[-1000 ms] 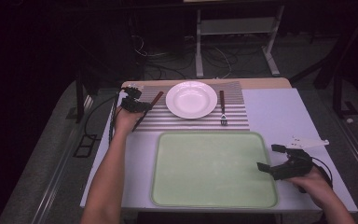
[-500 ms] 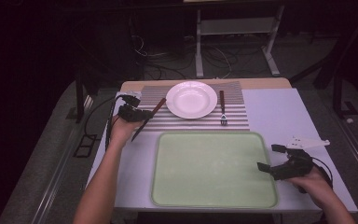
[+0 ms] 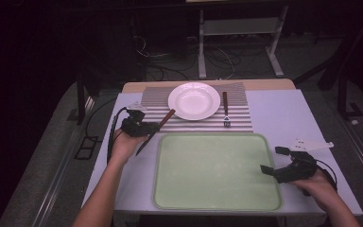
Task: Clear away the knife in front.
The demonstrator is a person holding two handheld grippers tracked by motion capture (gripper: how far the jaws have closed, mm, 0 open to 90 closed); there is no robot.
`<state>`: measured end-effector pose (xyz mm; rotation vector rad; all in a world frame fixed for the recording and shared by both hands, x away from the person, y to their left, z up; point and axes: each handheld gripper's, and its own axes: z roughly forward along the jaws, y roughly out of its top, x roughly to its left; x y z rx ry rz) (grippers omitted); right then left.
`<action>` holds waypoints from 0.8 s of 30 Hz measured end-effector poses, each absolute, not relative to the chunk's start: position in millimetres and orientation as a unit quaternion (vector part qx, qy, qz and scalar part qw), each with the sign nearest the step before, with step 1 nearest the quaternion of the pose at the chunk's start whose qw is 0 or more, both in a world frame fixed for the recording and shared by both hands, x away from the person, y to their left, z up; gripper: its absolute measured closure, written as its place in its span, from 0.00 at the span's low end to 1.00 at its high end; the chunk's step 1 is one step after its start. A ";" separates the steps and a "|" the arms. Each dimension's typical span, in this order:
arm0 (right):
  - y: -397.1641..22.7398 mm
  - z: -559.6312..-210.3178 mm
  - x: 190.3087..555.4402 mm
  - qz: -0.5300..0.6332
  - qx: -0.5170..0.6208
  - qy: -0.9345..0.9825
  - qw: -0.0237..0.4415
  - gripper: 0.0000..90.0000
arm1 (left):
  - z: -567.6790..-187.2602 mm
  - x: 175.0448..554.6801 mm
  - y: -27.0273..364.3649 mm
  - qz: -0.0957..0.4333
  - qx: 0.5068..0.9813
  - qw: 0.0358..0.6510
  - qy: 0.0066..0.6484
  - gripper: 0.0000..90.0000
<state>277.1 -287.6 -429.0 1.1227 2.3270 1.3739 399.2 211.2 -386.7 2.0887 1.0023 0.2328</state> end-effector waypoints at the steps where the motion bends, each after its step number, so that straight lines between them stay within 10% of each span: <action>1: -287.3 -429.1 276.8 0.466 0.380 0.792 0.108 0.00 | -385.9 396.0 210.5 0.090 0.825 0.396 0.392 0.86; 24: -286.3 -428.2 272.4 0.470 0.369 0.795 0.105 0.00 | -391.1 322.8 165.3 0.064 0.826 0.435 0.353 0.86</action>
